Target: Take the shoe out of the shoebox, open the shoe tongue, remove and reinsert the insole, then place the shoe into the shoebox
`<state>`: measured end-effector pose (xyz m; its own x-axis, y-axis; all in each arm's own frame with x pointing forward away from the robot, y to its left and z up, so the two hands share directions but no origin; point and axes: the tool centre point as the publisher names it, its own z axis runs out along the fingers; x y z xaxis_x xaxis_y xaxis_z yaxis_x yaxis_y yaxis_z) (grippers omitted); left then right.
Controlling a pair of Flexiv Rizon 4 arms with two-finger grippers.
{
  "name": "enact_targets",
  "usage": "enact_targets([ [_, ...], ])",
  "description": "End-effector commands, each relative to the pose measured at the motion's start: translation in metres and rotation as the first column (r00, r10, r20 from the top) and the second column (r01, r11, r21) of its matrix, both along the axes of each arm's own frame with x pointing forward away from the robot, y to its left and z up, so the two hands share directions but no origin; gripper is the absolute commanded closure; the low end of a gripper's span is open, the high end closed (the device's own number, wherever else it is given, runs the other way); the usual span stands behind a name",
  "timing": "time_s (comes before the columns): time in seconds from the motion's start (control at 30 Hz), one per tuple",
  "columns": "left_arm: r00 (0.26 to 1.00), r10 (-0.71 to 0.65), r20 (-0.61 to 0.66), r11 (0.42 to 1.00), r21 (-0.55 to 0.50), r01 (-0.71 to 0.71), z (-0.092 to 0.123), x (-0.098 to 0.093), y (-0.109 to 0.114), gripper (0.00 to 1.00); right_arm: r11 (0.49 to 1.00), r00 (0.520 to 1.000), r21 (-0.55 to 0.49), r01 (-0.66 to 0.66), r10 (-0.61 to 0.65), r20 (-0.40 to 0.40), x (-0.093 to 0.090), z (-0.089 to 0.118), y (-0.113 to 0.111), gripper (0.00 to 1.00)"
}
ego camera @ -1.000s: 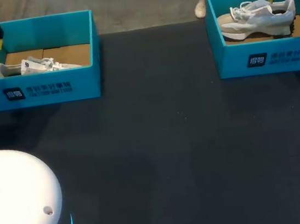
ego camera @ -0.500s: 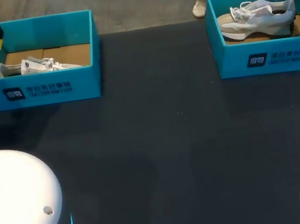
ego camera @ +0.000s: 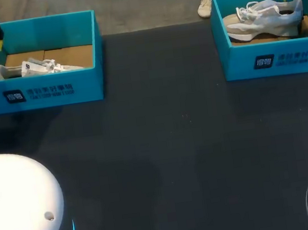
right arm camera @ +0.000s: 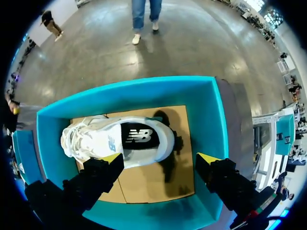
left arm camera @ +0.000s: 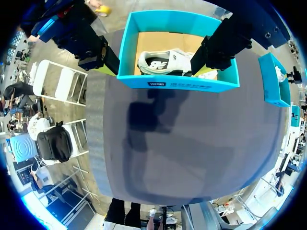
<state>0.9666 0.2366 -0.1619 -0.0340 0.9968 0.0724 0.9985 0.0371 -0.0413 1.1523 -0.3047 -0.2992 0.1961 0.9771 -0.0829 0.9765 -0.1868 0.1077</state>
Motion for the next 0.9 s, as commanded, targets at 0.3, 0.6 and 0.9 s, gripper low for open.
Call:
enact_targets([
  [0.3,1.000,0.000,0.001,1.000,0.001,0.000,0.001,-0.001,0.000,0.00,0.999,0.996,0.036,0.007,-0.004,-0.084,0.019,-0.017,-0.012,0.00],
  [0.6,1.000,0.000,0.001,1.000,0.001,0.000,0.001,-0.001,0.000,0.00,0.999,0.993,0.051,0.008,-0.002,-0.117,0.021,-0.041,-0.013,0.00],
  [0.9,1.000,0.000,0.001,1.000,0.001,0.000,0.001,-0.001,0.000,0.00,0.997,0.989,0.074,0.001,0.010,-0.148,0.019,-0.064,-0.018,0.00],
])
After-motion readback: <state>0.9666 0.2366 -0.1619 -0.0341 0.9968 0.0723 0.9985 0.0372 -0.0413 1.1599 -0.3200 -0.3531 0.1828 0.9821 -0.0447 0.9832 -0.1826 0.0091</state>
